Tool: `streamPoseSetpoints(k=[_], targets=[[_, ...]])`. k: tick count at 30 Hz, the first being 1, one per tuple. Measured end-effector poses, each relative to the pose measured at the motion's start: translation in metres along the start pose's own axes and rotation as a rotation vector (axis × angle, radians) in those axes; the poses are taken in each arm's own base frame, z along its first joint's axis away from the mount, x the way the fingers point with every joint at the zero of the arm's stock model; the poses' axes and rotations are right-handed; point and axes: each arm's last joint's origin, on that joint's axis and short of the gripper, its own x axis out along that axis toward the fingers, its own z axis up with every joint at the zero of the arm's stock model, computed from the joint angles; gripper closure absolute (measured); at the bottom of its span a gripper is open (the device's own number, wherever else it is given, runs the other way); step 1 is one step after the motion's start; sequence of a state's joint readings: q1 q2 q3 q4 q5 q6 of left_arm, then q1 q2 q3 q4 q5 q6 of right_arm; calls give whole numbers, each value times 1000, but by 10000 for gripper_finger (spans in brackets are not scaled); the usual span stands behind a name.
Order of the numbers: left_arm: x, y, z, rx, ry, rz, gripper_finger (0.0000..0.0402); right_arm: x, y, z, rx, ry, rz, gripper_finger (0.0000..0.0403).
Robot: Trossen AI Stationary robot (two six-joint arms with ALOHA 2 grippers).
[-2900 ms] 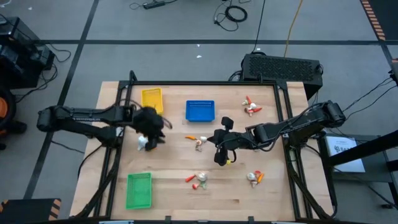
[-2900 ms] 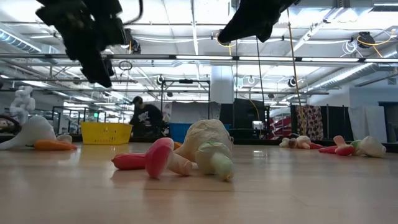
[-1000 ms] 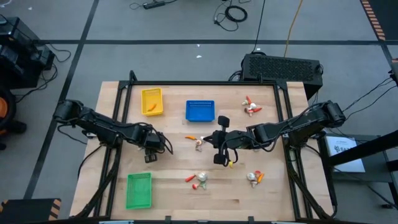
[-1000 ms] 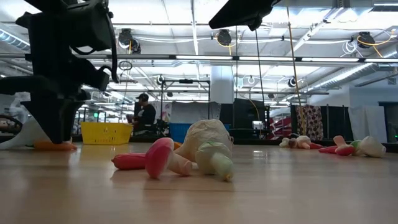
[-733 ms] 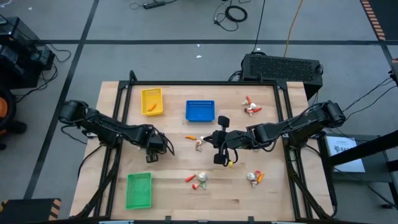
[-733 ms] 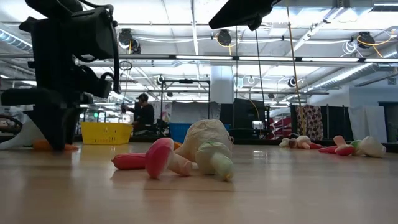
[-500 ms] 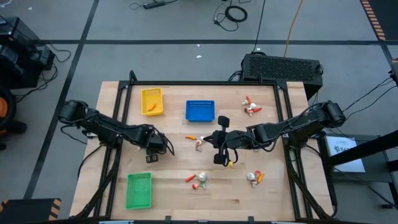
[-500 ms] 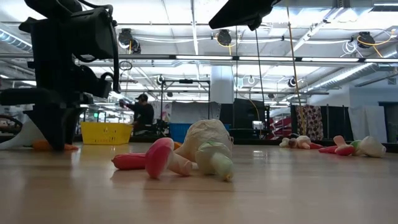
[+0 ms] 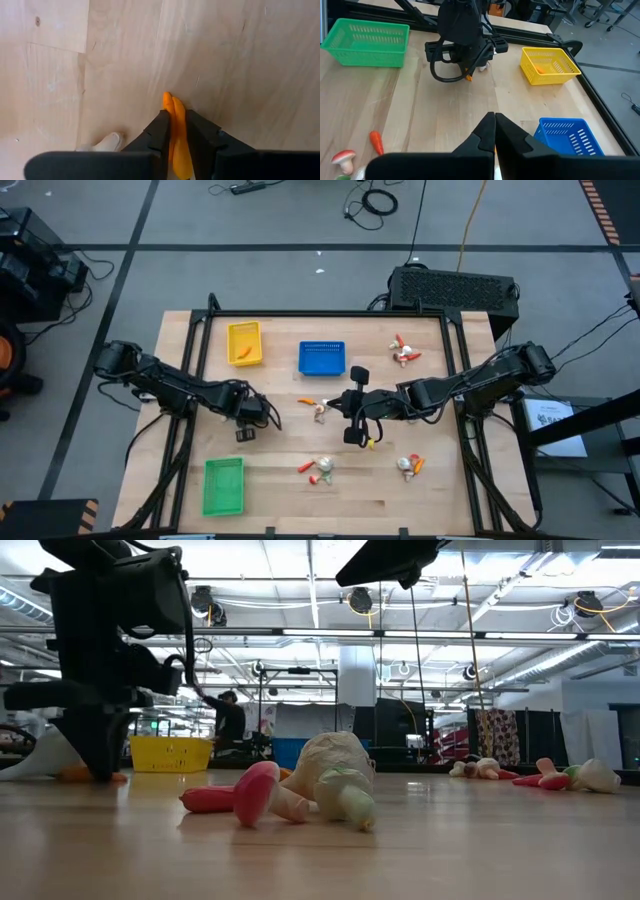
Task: Sort produce into baskets
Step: Put the yellow chili pepper into the yellow bin
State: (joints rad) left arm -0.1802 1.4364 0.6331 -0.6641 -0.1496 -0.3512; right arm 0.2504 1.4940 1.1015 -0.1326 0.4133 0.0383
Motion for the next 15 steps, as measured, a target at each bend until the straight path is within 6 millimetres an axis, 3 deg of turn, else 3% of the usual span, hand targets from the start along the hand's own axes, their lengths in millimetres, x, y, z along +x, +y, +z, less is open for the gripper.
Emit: streamPoseSetpoints(k=[6,15], targets=[[0,0,0,0,-2,1,334,0,0,0,-1,0,0,403],[-4,-6,1,55,-29,42,270,0,0,0,-1,0,0,403]])
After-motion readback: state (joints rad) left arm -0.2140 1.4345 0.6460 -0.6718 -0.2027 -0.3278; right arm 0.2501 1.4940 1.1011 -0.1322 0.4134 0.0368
